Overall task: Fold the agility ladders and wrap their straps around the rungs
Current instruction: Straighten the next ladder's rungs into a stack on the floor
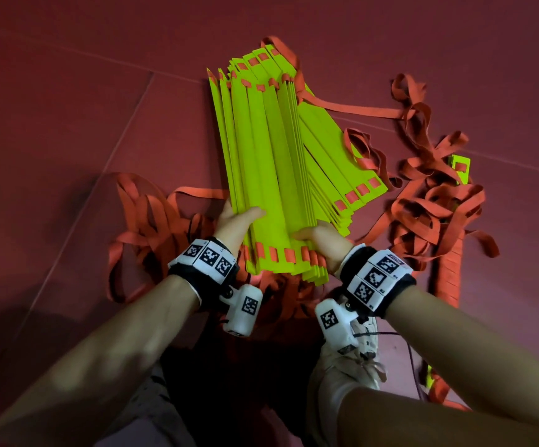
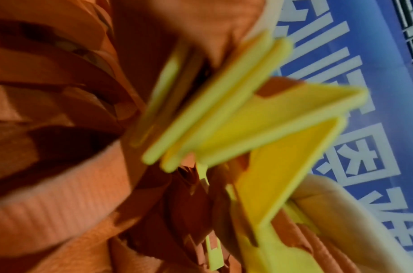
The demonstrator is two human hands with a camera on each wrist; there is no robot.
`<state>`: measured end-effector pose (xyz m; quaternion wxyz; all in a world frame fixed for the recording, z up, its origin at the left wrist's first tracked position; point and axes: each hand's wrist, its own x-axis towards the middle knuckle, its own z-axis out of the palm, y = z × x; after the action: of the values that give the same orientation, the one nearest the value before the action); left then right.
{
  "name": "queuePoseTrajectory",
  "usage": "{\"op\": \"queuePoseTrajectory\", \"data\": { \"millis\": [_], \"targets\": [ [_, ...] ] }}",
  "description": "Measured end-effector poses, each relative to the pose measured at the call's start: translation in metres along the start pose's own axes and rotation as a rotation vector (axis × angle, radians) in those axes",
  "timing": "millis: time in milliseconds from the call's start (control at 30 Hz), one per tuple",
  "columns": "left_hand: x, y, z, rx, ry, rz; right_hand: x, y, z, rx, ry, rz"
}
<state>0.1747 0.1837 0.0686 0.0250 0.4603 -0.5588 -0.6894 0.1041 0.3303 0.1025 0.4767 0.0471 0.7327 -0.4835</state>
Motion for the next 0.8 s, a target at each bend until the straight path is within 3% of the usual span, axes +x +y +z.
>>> {"op": "queuePoseTrajectory", "data": {
  "millis": [133,400,533,800],
  "targets": [
    [-0.003,-0.003,0.0,0.111,-0.012,0.027,0.001,0.003,-0.001,-0.055,0.034,0.009],
    [-0.016,-0.008,0.003,0.234,-0.074,0.221,-0.001,0.006,0.004,-0.087,0.007,-0.056],
    [-0.015,-0.009,0.006,0.15,-0.055,0.204,-0.001,0.01,0.009,-0.124,0.04,-0.104],
    [-0.006,-0.017,0.014,0.03,-0.086,0.155,-0.013,0.011,0.027,-0.129,-0.086,-0.201]
  ]
}}
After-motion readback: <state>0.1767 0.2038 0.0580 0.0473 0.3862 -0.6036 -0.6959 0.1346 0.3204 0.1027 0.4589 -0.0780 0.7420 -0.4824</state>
